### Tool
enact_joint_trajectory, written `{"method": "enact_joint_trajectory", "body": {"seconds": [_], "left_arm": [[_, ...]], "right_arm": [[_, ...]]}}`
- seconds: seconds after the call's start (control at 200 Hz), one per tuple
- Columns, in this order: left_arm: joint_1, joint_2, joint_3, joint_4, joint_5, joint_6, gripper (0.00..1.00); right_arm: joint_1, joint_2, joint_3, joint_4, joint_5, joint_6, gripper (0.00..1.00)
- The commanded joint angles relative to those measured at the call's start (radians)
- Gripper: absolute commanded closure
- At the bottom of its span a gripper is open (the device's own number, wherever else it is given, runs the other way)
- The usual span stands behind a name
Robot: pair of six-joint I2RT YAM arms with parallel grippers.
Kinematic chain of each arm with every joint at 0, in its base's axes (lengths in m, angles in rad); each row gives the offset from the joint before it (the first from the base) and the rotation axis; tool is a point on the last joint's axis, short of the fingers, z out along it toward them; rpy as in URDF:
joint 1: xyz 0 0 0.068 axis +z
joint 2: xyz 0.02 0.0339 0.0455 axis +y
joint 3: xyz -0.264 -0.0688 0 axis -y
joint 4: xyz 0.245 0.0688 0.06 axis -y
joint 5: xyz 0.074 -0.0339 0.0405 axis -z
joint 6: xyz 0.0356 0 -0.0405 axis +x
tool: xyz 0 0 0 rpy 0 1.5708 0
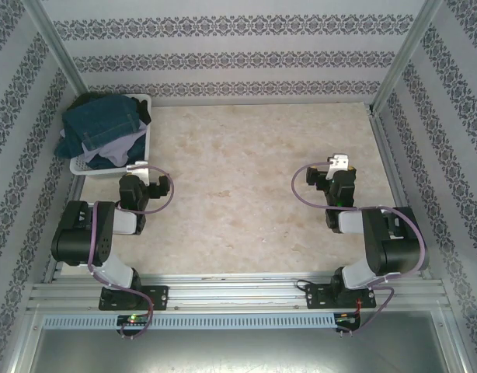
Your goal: Fold and stack the skirts
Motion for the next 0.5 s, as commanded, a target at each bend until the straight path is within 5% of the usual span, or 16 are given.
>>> {"method": "enact_joint_trajectory", "body": {"seconds": [0.0,0.495], "left_arm": [[-0.01,-0.016,0.016,-0.003,0.01,0.02,0.0],[-0.01,-0.016,0.017,-0.007,0.003,0.018,0.0]], "right_arm": [[-0.002,-0.002,-0.006,0.01,-0.005,0.016,0.02],[-0.002,0.0,-0.006,0.01,-0.005,0.016,0.02]]}}
